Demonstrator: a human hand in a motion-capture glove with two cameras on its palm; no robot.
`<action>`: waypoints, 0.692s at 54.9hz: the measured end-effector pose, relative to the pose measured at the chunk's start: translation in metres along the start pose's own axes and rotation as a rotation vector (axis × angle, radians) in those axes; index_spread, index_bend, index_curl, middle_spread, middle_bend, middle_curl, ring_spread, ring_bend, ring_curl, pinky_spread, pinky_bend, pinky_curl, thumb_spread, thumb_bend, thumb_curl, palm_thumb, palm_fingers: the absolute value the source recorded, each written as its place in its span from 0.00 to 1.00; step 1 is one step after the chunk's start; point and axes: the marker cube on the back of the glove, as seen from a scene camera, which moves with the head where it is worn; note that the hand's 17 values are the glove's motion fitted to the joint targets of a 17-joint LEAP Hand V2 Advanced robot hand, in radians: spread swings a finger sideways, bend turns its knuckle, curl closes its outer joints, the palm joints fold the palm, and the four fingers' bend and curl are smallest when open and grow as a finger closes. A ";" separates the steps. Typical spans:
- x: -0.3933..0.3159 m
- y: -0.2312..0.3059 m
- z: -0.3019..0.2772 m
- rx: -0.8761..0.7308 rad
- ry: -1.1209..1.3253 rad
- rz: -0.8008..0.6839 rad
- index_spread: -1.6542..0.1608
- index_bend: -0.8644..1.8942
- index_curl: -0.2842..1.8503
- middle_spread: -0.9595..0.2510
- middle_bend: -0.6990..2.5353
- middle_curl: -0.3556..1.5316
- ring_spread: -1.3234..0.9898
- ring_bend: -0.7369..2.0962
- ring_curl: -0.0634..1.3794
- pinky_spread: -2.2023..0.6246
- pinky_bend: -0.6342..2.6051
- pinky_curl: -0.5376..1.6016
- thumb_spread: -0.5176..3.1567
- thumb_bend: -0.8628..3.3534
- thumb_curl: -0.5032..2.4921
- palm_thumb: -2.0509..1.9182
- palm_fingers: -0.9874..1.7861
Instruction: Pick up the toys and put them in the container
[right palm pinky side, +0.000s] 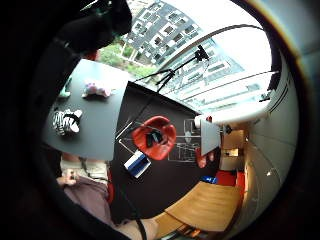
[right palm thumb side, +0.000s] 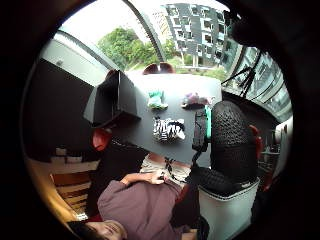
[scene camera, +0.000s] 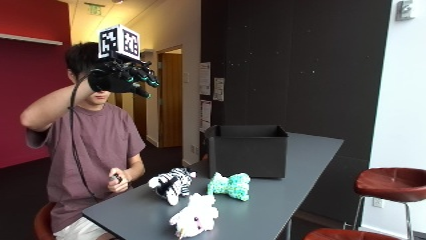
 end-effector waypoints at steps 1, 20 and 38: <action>0.000 -0.001 0.000 -0.002 -0.002 -0.001 0.87 0.39 0.15 0.74 0.27 0.20 0.56 0.34 0.06 0.78 0.34 0.29 0.26 0.23 0.17 0.55 0.48; 0.000 -0.032 0.010 -0.063 0.004 -0.016 0.81 0.38 0.22 0.67 0.27 0.27 0.54 0.36 0.12 0.77 0.38 0.36 0.53 0.25 0.21 0.54 0.43; 0.012 -0.081 0.044 -0.135 -0.005 0.002 0.80 0.36 0.25 0.72 0.27 0.30 0.54 0.39 0.17 0.78 0.42 0.39 0.57 0.24 0.23 0.52 0.36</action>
